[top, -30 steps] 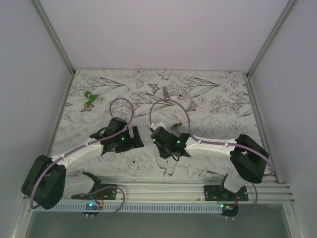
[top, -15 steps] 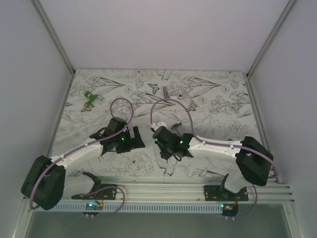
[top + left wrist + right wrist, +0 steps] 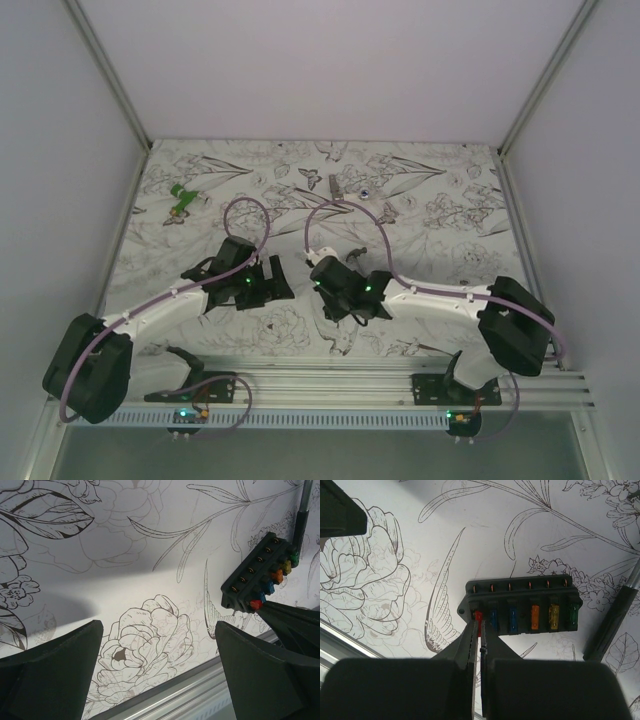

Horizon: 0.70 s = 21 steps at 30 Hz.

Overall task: Snap on the fuse box
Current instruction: Install the fuse at the fuse box base.

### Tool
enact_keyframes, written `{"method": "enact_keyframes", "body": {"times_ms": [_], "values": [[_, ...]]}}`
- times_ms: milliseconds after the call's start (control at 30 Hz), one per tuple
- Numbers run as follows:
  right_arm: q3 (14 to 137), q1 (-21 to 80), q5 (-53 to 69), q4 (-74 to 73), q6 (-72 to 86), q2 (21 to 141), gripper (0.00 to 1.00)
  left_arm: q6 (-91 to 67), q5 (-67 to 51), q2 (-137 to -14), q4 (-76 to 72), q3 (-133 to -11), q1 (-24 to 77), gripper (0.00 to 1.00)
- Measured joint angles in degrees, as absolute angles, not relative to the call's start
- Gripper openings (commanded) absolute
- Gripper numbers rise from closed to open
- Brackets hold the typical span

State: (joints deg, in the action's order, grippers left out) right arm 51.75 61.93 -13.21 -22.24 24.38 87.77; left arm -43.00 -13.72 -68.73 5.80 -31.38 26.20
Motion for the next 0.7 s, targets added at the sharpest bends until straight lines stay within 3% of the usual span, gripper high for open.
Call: {"method": "enact_keyframes", "body": {"times_ms": [700], "values": [[49.69, 62.78, -11.44, -16.43, 20.47, 87.77, 0.00, -45.54, -14.02, -68.73, 5.80, -31.38, 26.89, 1.00]]}}
